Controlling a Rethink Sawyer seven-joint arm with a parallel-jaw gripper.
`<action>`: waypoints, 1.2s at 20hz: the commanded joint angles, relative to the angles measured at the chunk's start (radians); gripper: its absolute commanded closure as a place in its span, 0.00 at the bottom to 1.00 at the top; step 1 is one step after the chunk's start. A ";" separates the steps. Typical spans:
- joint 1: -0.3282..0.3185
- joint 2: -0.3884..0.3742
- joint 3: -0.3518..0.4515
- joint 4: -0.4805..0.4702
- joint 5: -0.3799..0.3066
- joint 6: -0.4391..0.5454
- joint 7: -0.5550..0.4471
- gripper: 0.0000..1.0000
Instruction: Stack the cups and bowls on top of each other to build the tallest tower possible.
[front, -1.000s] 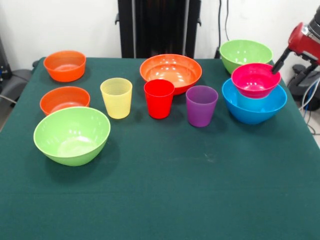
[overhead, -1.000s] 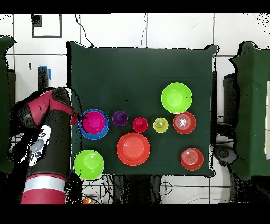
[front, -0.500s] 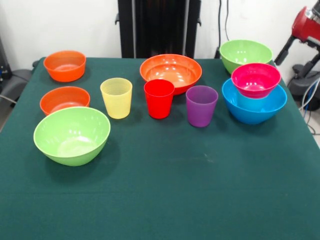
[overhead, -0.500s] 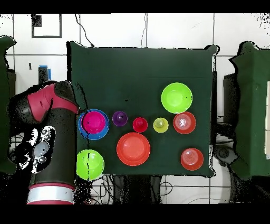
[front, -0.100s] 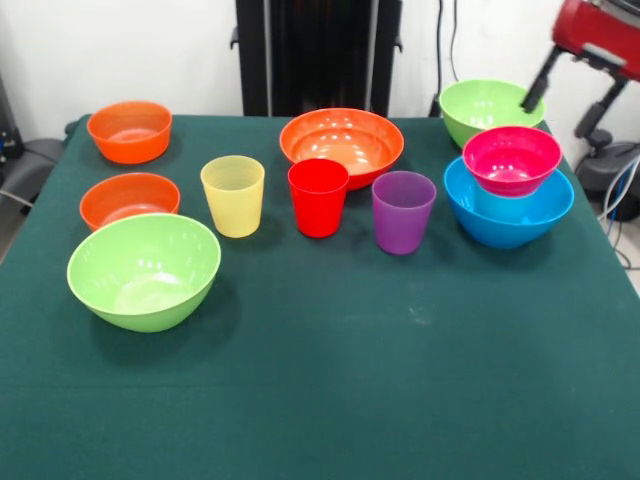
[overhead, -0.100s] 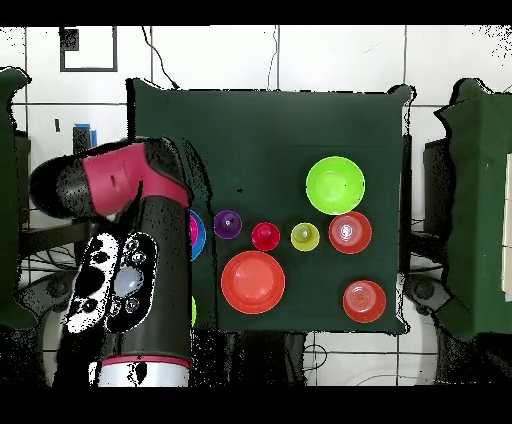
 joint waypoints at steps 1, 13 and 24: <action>-0.134 -0.009 0.195 0.180 -0.102 -0.138 -0.410 0.00; -0.303 -0.017 0.311 0.297 -0.154 -0.284 -0.470 0.00; -0.367 0.071 0.341 0.318 -0.188 -0.396 -0.375 0.00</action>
